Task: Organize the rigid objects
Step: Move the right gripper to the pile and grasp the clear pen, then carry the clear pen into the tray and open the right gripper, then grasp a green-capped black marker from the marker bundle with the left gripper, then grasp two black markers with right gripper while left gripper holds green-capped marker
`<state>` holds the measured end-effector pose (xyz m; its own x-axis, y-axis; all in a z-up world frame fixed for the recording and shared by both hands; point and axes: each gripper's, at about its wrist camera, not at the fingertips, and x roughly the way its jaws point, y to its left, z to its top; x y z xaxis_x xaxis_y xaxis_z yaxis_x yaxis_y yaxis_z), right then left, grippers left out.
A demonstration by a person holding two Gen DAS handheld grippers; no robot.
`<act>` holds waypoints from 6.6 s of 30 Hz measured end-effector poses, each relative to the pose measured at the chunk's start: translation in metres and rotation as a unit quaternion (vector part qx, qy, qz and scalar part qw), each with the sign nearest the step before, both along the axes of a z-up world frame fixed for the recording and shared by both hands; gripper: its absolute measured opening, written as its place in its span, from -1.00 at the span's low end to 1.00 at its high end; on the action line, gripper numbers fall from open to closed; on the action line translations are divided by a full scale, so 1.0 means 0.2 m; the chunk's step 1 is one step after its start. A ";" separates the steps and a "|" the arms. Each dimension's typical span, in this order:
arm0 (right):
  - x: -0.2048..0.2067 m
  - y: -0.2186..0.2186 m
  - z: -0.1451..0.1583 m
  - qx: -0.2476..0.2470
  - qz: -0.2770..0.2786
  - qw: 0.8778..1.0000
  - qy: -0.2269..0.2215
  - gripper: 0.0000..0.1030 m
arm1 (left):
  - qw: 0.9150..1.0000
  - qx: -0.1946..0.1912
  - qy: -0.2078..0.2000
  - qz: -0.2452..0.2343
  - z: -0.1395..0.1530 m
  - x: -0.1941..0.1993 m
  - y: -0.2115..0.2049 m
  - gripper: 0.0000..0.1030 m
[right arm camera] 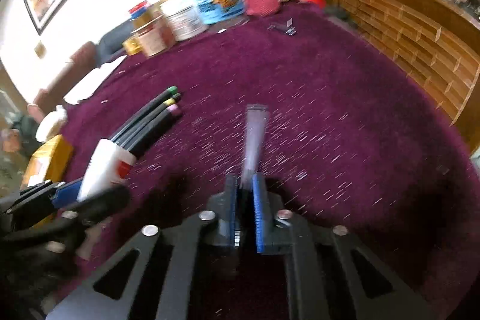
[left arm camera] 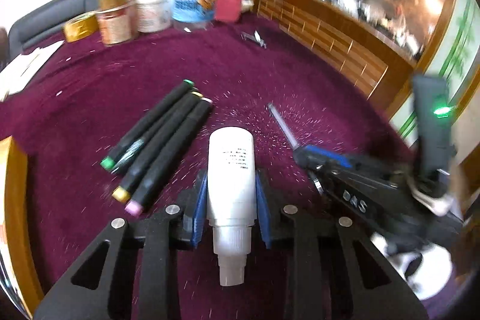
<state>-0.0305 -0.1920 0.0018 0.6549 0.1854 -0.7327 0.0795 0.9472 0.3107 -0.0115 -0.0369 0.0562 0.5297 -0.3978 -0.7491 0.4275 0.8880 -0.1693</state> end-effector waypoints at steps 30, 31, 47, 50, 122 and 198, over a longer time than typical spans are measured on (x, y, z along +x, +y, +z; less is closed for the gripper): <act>-0.08 1.31 0.24 0.143 0.271 0.952 0.021 -0.83 | 0.927 -0.083 0.113 0.348 -0.17 -0.30 1.85 -0.39; -0.07 1.36 0.23 0.141 0.276 0.950 0.026 -0.83 | 0.928 -0.086 0.114 0.345 -0.18 -0.28 1.85 -0.39; 0.12 2.06 0.08 0.097 0.320 0.937 0.099 -0.82 | 0.933 -0.103 0.018 0.344 -0.01 -0.47 1.98 -0.06; 0.19 2.10 0.04 0.081 0.308 0.942 0.108 -0.81 | 0.931 -0.113 0.009 0.346 0.01 -0.53 2.01 -0.06; 0.15 -0.08 -0.09 0.201 -0.076 0.976 -0.034 -0.53 | 0.999 0.033 0.042 -0.006 -0.19 0.55 0.03 0.14; -0.22 0.53 0.04 -0.092 0.068 0.993 -0.002 -0.69 | 0.981 -0.161 -0.001 0.105 0.04 -0.43 0.87 -0.76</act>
